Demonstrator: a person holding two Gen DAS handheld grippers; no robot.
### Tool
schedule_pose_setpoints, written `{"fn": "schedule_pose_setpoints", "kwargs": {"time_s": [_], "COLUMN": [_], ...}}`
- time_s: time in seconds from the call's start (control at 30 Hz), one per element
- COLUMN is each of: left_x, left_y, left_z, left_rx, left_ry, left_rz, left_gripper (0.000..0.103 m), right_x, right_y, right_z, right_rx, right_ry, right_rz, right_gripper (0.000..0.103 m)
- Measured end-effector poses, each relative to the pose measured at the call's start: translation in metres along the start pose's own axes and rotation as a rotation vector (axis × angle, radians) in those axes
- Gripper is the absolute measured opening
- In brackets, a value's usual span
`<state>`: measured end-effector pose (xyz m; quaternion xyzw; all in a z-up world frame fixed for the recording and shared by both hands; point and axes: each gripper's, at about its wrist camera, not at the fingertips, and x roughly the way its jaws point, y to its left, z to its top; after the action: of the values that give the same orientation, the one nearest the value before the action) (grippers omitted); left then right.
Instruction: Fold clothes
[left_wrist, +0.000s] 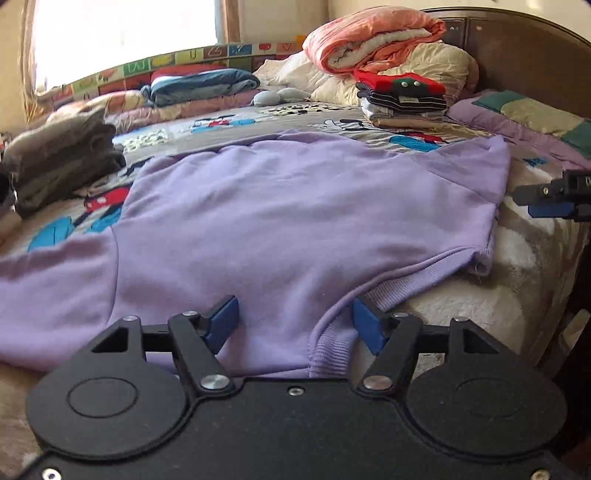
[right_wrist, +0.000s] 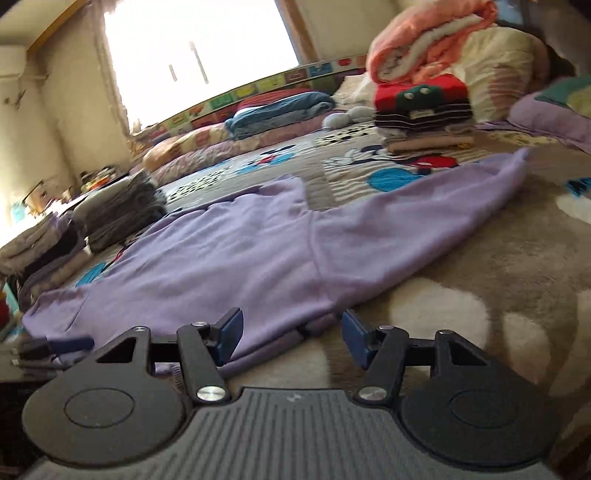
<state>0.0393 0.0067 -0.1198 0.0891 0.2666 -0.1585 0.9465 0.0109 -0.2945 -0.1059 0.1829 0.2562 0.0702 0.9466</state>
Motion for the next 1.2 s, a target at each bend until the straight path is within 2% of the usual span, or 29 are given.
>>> {"fn": "schedule_pose_setpoints", "kwargs": {"time_s": [0.13,0.27,0.33,0.4,0.47,0.5,0.57,0.6,0.63,0.67,0.7,0.73,0.8,0.83,0.87,0.93,0.97,1.0,1.1,1.2], "left_x": [-0.013,-0.022,-0.022,-0.022,-0.020,-0.018,-0.013,-0.010,-0.008,-0.006,-0.003,0.000,0.007,0.011,0.015,0.024,0.028,0.033,0.054,0.079], "left_y": [-0.014,-0.027,-0.037,-0.047,-0.057,-0.062,-0.070,-0.073,-0.076,-0.079,-0.081,-0.084,-0.090,-0.094,-0.100,-0.115,-0.124,-0.135,-0.175,-0.220], "left_z": [0.002,0.010,0.015,0.019,0.020,0.020,0.021,0.022,0.024,0.027,0.031,0.037,0.053,0.062,0.070,0.087,0.095,0.103,0.126,0.136], "left_rx": [0.042,0.080,0.098,0.116,0.124,0.135,0.155,0.165,0.173,0.182,0.188,0.186,0.150,0.131,0.128,0.139,0.156,0.181,0.286,0.412], "left_ry": [-0.070,-0.121,-0.123,-0.123,-0.095,-0.076,-0.041,-0.025,-0.018,-0.013,-0.012,-0.014,-0.022,-0.026,-0.030,-0.035,-0.040,-0.050,-0.062,-0.061], "left_rz": [0.002,0.022,0.043,0.064,0.067,0.072,0.082,0.086,0.089,0.091,0.090,0.089,0.065,0.050,0.036,0.004,-0.005,-0.013,-0.036,-0.044], "left_gripper": [0.068,0.068,0.068,0.068,0.068,0.068,0.068,0.068,0.068,0.068,0.068,0.068,0.068,0.068,0.068,0.068,0.068,0.068,0.068,0.068], "right_x": [-0.004,0.003,0.008,0.025,0.050,0.063,0.085,0.091,0.093,0.096,0.098,0.098,0.095,0.099,0.103,0.110,0.111,0.111,0.094,0.081], "right_y": [-0.048,-0.106,-0.144,-0.175,-0.199,-0.207,-0.224,-0.233,-0.243,-0.253,-0.263,-0.266,-0.268,-0.269,-0.270,-0.280,-0.288,-0.295,-0.300,-0.311], "right_z": [0.009,0.038,0.051,0.064,0.080,0.088,0.106,0.113,0.117,0.120,0.123,0.125,0.131,0.134,0.138,0.138,0.136,0.134,0.140,0.142], "right_rx": [0.171,0.349,0.509,0.663,0.732,0.741,0.736,0.735,0.749,0.766,0.782,0.781,0.766,0.761,0.756,0.760,0.778,0.814,0.775,0.766], "right_ry": [-0.068,-0.192,-0.301,-0.352,-0.320,-0.277,-0.203,-0.171,-0.163,-0.158,-0.153,-0.164,-0.232,-0.230,-0.222,-0.194,-0.192,-0.202,-0.252,-0.271], "right_rz": [-0.023,-0.013,0.110,0.216,0.260,0.250,0.132,0.063,0.043,0.031,0.019,0.029,0.078,0.112,0.148,0.078,0.035,0.037,0.012,0.025], "right_gripper": [0.060,0.061,0.060,0.060,0.062,0.062,0.061,0.053,0.039,0.038,0.038,0.044,0.058,0.062,0.064,0.061,0.055,0.050,0.064,0.069]}}
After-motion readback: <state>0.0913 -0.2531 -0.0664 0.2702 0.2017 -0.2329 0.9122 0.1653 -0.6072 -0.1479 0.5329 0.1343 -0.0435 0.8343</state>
